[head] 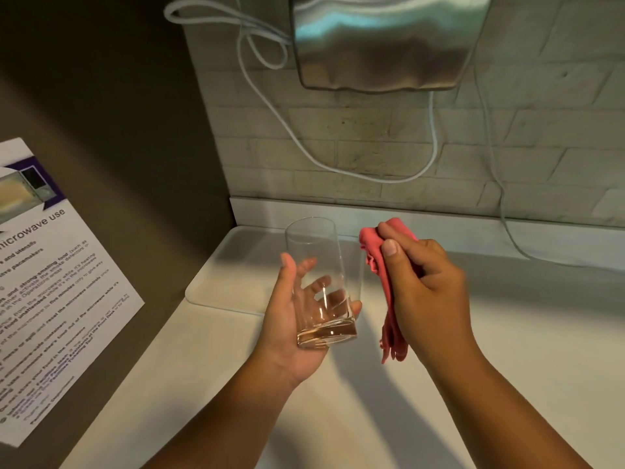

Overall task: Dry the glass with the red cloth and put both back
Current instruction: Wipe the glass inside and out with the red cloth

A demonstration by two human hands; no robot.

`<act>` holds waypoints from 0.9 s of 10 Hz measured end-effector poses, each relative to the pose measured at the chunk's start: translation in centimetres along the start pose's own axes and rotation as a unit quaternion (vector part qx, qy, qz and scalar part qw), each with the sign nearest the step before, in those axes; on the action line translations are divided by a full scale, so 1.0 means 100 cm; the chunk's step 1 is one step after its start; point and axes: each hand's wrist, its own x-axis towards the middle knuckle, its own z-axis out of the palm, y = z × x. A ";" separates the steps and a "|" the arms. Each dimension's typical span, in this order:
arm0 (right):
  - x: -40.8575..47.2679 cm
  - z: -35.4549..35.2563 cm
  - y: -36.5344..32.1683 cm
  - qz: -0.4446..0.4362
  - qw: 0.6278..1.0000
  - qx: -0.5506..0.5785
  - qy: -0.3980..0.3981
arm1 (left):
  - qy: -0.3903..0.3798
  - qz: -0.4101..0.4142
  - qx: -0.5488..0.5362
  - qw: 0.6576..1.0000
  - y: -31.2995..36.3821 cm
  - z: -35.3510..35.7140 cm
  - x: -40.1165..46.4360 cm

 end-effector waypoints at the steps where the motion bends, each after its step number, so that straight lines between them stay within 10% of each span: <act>1: -0.012 0.005 -0.007 -0.034 0.999 0.016 -0.010 | 0.003 0.010 0.053 0.999 0.004 -0.001 -0.001; 5: -0.047 0.032 -0.025 -0.166 0.937 -0.247 -0.184 | 0.013 -0.037 0.128 0.991 -0.004 -0.008 -0.007; 7: -0.029 0.046 -0.036 -0.039 0.993 -0.059 -0.096 | -0.008 -0.004 0.161 0.987 -0.006 -0.001 -0.013; 9: 0.011 0.040 -0.024 -0.148 0.969 -0.192 -0.046 | 0.012 0.060 0.189 0.980 -0.016 0.009 -0.022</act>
